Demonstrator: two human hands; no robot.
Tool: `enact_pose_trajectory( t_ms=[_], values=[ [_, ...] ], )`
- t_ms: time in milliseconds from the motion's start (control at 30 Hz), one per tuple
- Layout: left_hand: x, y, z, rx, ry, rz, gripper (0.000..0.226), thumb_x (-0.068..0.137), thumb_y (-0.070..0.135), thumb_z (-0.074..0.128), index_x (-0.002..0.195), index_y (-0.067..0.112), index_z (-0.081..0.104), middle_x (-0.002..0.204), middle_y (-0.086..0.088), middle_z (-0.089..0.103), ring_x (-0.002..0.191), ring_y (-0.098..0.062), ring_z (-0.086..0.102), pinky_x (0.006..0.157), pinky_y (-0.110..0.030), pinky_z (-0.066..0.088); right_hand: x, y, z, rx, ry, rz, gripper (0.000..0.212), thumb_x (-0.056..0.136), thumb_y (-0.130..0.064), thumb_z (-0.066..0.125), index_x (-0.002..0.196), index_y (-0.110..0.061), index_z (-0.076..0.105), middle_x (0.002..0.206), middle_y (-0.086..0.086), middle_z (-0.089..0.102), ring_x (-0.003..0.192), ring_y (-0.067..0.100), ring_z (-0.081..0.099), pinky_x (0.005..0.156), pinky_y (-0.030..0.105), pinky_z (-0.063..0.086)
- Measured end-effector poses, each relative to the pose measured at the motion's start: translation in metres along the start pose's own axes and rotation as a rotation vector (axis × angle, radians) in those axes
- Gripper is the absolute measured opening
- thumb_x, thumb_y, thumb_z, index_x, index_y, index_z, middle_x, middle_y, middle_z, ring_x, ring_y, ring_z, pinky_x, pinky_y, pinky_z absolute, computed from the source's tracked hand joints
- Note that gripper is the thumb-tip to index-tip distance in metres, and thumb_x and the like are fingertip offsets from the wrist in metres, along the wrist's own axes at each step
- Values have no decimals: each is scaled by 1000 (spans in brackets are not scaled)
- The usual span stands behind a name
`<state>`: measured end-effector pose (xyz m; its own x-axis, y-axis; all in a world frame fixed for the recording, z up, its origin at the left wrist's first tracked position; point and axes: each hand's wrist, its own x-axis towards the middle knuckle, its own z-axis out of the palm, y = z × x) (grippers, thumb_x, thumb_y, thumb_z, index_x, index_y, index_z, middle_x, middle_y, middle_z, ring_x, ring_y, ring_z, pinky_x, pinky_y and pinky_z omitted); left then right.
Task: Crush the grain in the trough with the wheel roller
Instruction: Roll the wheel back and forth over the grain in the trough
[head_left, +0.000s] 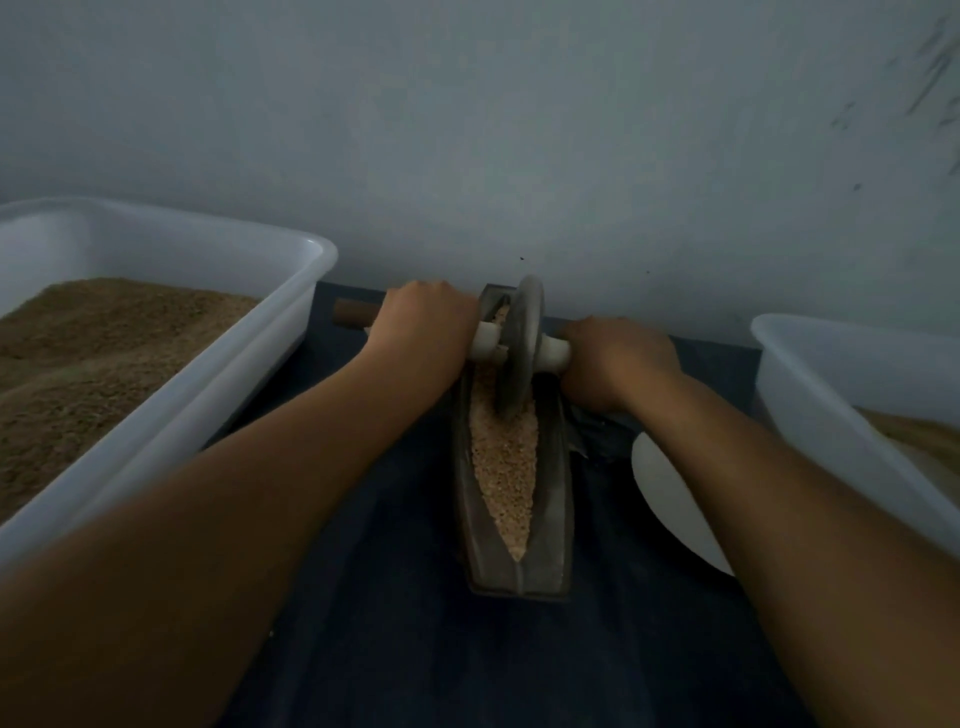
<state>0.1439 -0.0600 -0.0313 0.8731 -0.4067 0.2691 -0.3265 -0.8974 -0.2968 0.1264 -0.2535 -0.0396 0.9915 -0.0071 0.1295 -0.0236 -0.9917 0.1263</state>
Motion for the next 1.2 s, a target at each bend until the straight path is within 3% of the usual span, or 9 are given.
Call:
enact_pose_trajectory(
  t_ms=[167, 300, 467, 667, 767, 867, 967, 1200],
  values=[
    [-28, -1, -8, -86, -96, 16, 28, 88, 19, 65, 114, 12, 59, 108, -9, 64, 97, -25, 62, 75, -35, 46, -33, -6, -2, 25, 146, -24, 18, 80, -36, 65, 97, -30, 64, 99, 1, 66, 87, 25, 62, 61, 29, 35],
    [-62, 4, -20, -60, -43, 35, 27, 89, 24, 64, 113, 16, 56, 107, -5, 64, 97, -22, 62, 80, -34, 49, -69, -8, -1, 32, 195, -58, 21, 79, -39, 67, 96, -30, 59, 90, -1, 65, 79, 24, 59, 59, 29, 32],
    [-93, 12, -37, -17, 71, 82, 26, 91, 22, 60, 115, 17, 50, 111, -1, 60, 99, -18, 60, 74, -27, 38, -107, -7, -4, 100, 223, -88, 19, 82, -34, 66, 92, -29, 50, 87, -3, 63, 79, 24, 60, 60, 30, 29],
    [-105, 2, -39, -105, 96, 105, 31, 91, 26, 62, 119, 22, 51, 116, 4, 60, 103, -14, 58, 72, -22, 29, -119, -7, -3, 65, 281, -123, 25, 83, -34, 67, 86, -29, 43, 83, -4, 62, 75, 20, 58, 59, 31, 24],
    [-99, 0, -28, -148, 114, 120, 30, 88, 27, 64, 114, 21, 50, 113, 2, 60, 101, -16, 57, 81, -23, 35, -110, -5, 1, 82, 277, -129, 20, 84, -34, 66, 89, -26, 47, 84, -2, 62, 75, 23, 58, 60, 31, 27],
    [-87, -1, -11, -153, 105, 75, 43, 82, 31, 69, 115, 22, 45, 110, -2, 59, 100, -22, 57, 99, -36, 38, -92, -6, 3, 24, 304, -143, 21, 84, -37, 64, 94, -22, 53, 86, 1, 64, 78, 28, 60, 60, 33, 27],
    [-69, -2, 0, -174, 89, 9, 46, 79, 36, 70, 115, 23, 44, 107, -4, 59, 98, -26, 59, 94, -43, 40, -67, -4, 4, -34, 273, -119, 27, 80, -38, 66, 98, -23, 55, 89, 3, 65, 82, 30, 61, 60, 33, 27],
    [-20, -8, 6, -187, 65, -15, 44, 79, 28, 72, 112, 21, 44, 106, -6, 58, 96, -29, 59, 77, -40, 35, -13, 4, 6, 44, 124, -83, 21, 81, -36, 65, 99, -27, 61, 101, 3, 67, 88, 27, 63, 62, 30, 37]
  ],
)
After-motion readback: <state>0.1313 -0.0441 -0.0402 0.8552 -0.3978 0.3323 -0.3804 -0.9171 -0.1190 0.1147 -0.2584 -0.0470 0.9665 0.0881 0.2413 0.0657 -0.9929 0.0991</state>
